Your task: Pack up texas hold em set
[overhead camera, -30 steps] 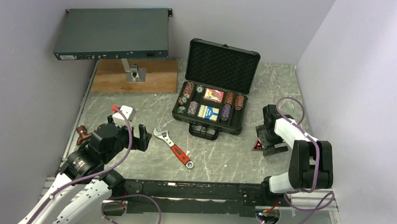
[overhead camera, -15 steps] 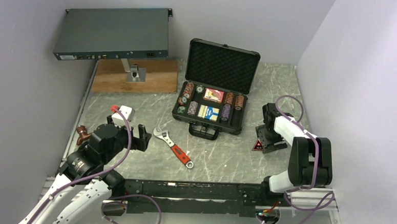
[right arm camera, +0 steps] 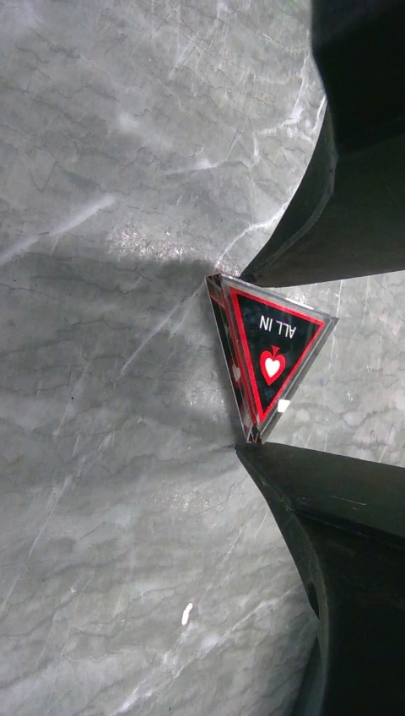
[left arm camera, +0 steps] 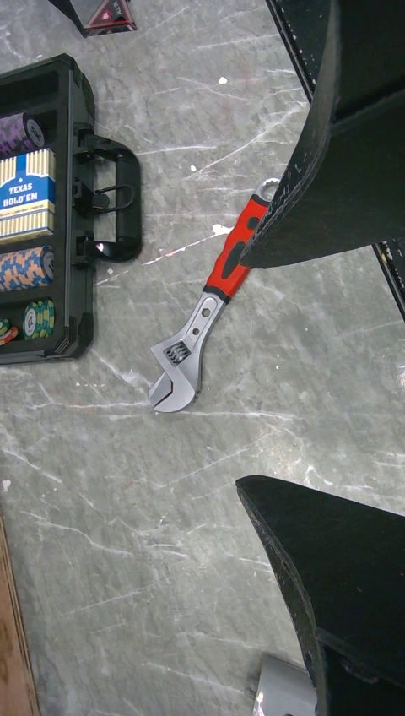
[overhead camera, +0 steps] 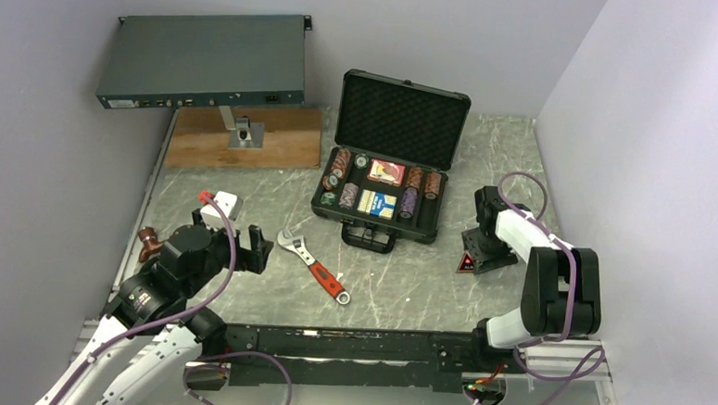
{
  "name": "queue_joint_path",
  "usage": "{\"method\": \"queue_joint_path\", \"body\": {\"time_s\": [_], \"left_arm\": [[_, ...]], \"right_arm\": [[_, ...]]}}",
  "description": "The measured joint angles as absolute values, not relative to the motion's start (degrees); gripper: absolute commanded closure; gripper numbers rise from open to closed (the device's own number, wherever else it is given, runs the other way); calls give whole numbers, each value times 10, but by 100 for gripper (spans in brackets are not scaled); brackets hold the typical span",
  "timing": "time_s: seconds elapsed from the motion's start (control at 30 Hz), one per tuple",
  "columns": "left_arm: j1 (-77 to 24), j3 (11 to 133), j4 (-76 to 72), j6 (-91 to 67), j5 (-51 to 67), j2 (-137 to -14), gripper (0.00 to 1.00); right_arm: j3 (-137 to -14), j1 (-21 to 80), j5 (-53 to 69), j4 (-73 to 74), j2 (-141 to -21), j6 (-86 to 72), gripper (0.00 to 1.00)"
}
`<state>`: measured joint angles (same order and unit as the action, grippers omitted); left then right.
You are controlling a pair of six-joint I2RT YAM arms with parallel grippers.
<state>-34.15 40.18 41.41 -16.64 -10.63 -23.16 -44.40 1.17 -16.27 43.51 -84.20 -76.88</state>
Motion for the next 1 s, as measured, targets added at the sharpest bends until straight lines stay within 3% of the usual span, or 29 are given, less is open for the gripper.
{"method": "queue_joint_path", "body": {"time_s": [0.33, 0.6, 1.0], "left_arm": [[-342, 402, 414, -167, -109, -230, 0], [-342, 402, 414, -167, -108, -230, 0], [-342, 402, 414, -166, -104, -231, 0]], "right_arm": [[-479, 12, -140, 435, -803, -677, 59], [-506, 12, -56, 389, -722, -531, 61], [-628, 55, 12, 366, -748, -379, 62]]}}
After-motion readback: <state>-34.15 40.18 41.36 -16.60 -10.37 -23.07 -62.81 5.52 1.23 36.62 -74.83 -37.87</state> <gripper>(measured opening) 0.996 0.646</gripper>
